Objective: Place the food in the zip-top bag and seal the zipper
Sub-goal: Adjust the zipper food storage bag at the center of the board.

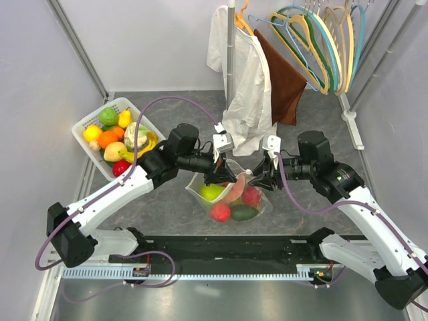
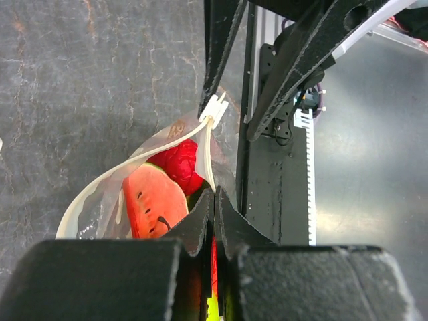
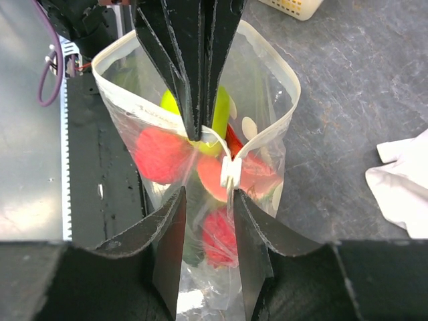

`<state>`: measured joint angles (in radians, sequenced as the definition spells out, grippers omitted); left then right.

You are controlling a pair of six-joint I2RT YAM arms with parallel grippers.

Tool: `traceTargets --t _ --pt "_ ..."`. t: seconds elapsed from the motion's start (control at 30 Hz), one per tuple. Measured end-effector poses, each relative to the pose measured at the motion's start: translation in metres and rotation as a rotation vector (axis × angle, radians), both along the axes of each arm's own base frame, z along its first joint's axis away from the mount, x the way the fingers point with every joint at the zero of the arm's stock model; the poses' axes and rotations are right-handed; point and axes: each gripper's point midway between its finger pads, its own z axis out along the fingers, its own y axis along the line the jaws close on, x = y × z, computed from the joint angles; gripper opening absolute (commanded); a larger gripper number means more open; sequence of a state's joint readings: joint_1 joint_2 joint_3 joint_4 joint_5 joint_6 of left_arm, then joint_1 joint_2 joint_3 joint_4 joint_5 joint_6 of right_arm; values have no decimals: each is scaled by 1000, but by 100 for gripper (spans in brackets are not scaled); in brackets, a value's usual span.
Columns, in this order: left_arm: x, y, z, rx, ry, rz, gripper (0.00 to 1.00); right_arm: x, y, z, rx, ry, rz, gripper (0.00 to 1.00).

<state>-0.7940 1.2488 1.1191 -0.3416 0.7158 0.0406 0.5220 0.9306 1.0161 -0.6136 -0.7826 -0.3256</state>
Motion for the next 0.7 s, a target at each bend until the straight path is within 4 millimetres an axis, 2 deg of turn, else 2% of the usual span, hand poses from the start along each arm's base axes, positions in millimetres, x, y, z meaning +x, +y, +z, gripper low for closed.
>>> traceTargets --t 0.07,0.1,0.2,0.47,0.53,0.57,0.67,0.7 --pt "-1 0 0 -2 2 -6 2 1 0 -1 -6 -15 0 43" --pt "-2 0 1 -4 4 -11 2 2 0 -2 -10 -22 -3 36" --pt "-4 0 1 -7 7 -20 2 4 -3 -4 -23 -60 -8 23" --pt "-10 -2 1 -15 18 -49 2 3 -6 -1 -11 -93 -26 29" --pt "-11 -2 1 -16 18 -53 2 5 -5 -4 -15 -75 -27 27" --pt "-11 -2 1 -16 18 -54 2 6 -4 -6 -18 -65 -27 24" --pt "-11 -2 1 -17 18 -54 2 8 -2 -9 -22 -45 -27 2" --pt "-11 -2 1 -17 18 -54 2 8 -2 -10 -23 -38 -28 0"
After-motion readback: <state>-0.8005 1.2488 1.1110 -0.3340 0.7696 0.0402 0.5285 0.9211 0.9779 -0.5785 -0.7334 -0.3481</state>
